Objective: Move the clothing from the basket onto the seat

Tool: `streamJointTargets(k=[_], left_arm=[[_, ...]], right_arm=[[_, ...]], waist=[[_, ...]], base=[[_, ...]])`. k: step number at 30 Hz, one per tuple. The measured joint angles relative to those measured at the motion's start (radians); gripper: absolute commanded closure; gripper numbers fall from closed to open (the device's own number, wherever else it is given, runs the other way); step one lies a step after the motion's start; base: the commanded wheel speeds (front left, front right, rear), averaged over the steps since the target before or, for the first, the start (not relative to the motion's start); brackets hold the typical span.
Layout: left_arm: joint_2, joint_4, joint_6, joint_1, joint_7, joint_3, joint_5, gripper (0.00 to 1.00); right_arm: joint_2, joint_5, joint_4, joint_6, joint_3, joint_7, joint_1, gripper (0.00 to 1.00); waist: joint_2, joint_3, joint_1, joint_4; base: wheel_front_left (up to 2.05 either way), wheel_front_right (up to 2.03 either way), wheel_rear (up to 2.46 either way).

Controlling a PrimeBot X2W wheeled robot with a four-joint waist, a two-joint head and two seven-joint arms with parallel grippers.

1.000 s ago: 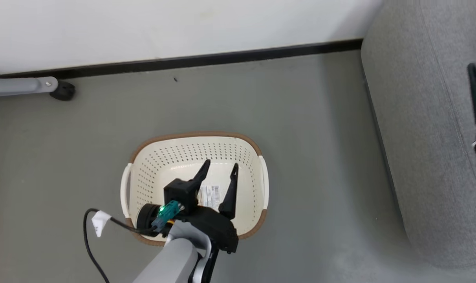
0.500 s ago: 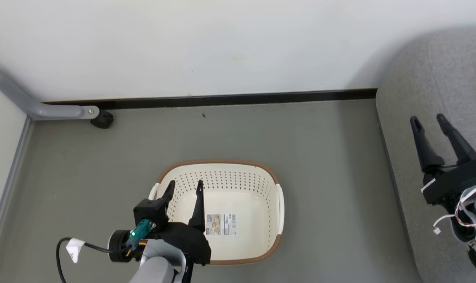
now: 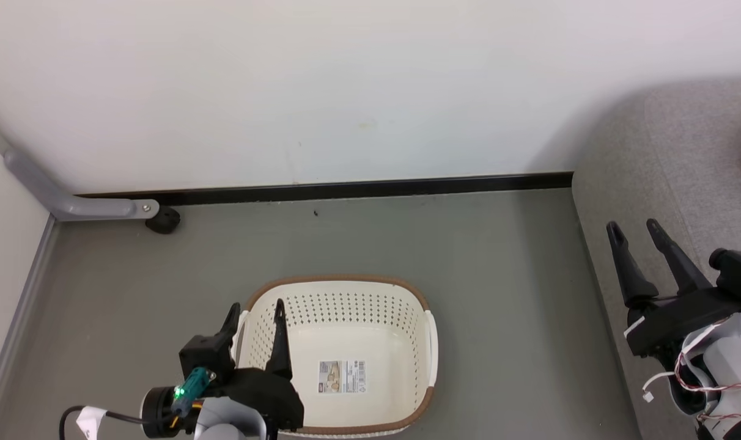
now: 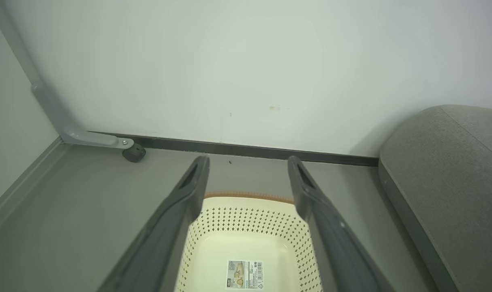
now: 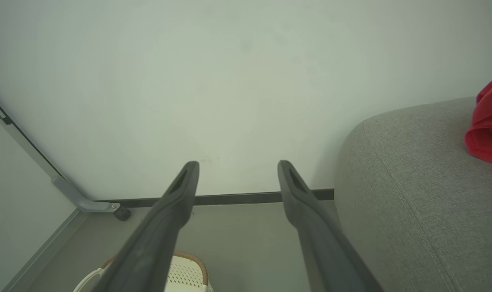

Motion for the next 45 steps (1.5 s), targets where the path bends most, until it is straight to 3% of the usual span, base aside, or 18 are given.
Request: streamJointTargets(k=[17, 45], left_arm=[[0.001, -0.072, 0.000, 0.131, 0.000, 0.073, 0.082, 0.00], [0.002, -0.167, 0.000, 0.182, 0.000, 0.123, 0.119, 0.00]], right_arm=[[0.042, -0.075, -0.033, -0.039, -0.052, 0.000, 0.103, 0.00], [0.079, -0.195, -0.057, -0.057, -0.060, 0.000, 0.155, 0.00]], waist=[[0.0000, -0.075, 0.0000, -0.029], [0.0002, -0.092, 0.0001, -0.029]], base=[[0.00, 0.00, 0.00], [0.00, 0.00, 0.00]])
